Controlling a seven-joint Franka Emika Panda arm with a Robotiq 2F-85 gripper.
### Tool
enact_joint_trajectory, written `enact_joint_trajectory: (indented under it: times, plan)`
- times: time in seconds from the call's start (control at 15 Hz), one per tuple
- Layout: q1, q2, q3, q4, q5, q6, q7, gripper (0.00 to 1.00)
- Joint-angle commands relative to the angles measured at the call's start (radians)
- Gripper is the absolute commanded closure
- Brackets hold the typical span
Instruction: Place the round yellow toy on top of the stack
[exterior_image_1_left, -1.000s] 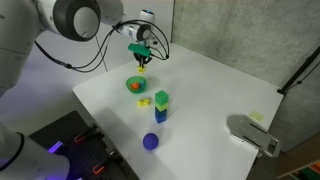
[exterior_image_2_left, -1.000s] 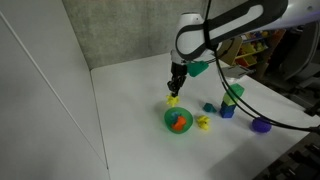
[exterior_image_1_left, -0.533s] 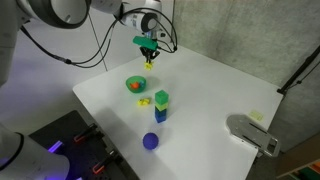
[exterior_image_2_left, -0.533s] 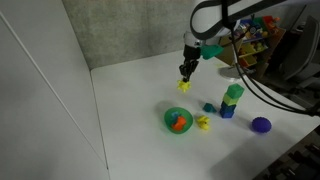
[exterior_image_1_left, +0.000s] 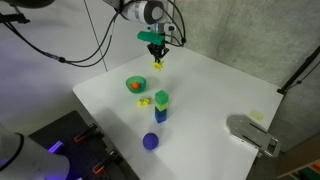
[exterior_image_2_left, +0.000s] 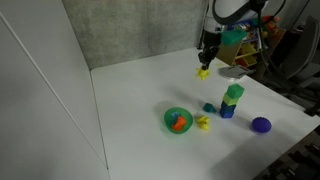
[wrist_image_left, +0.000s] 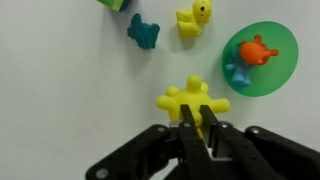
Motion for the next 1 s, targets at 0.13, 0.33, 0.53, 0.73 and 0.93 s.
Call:
enact_joint_trajectory:
  times: [0.13, 0.33, 0.53, 0.73, 0.93]
  plan:
    - [-0.025, -0.089, -0.045, -0.11, -0.063, 0.003, 0.067, 0.95]
    - [-0.05, -0.117, -0.059, -0.154, -0.054, 0.001, 0.073, 0.95]
    - [-0.07, -0.149, -0.074, -0.193, -0.056, -0.011, 0.093, 0.95]
    - [-0.081, -0.174, -0.081, -0.225, -0.055, -0.01, 0.108, 0.95]
    - [-0.083, -0.193, -0.079, -0.249, -0.055, -0.011, 0.108, 0.95]
